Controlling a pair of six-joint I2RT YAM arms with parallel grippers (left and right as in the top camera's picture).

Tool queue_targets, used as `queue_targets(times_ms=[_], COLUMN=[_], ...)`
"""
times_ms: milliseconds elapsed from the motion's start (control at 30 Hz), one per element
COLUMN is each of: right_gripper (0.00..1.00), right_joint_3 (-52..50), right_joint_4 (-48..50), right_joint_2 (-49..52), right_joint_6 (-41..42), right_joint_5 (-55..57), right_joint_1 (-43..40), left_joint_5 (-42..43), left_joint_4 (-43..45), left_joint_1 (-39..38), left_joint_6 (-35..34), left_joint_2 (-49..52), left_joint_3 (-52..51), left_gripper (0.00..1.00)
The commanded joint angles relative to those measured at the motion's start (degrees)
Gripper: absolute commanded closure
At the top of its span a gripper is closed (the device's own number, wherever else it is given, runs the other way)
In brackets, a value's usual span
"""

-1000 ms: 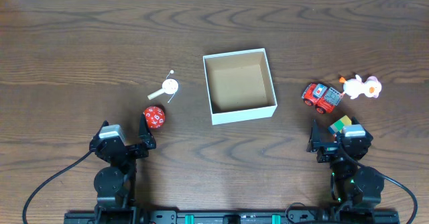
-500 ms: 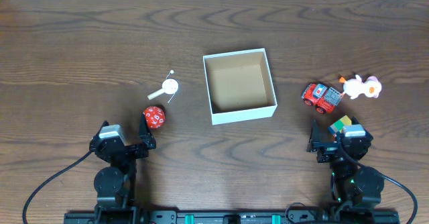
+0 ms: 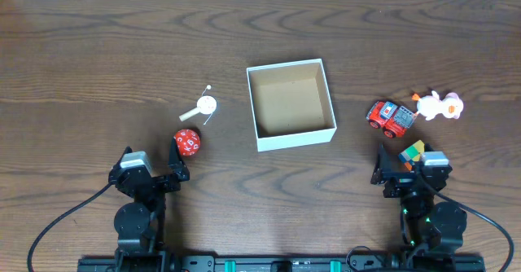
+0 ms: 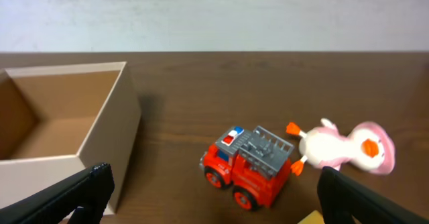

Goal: Pack container
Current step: 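Move the right gripper over the red toy fire truck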

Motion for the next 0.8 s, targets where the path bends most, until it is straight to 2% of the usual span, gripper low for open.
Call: queue_targets(times_ms=[0,233,400,567,767], right_gripper=[0.01,0.01,0.01,0.01,0.01], right_joint_3=[5.0,20.0,38.8,57.1,65.7], right_joint_4=[-0.3,-4.3,-17.9,-33.6,-37.7], right_joint_2=[0.4,11.7,28.5,46.5,62.0], right_joint_6=[5.1,-1.4,-8.3,-8.7,-12.3], right_joint_5=[2.1,3.5,3.6,3.6,4.0], right_joint_1=[0.5,0.5,0.5,0.5,0.4], left_joint_5=[-0.7,-0.7,-0.7,-0.7,-0.7], left_joint_4=[-2.6,-2.6,-2.6,-2.6,-2.6], left_joint_1=[0.3,0.3,0.3,0.3,0.3], left_joint_6=[-0.1,-0.1,-0.1,-0.1,-0.1], left_joint_2=[0.2,0.2,0.2,0.2,0.2], left_joint_3=[-0.9,-0.9,-0.9,-0.9,-0.9], left_gripper=[0.02,0.02,0.02,0.02,0.02])
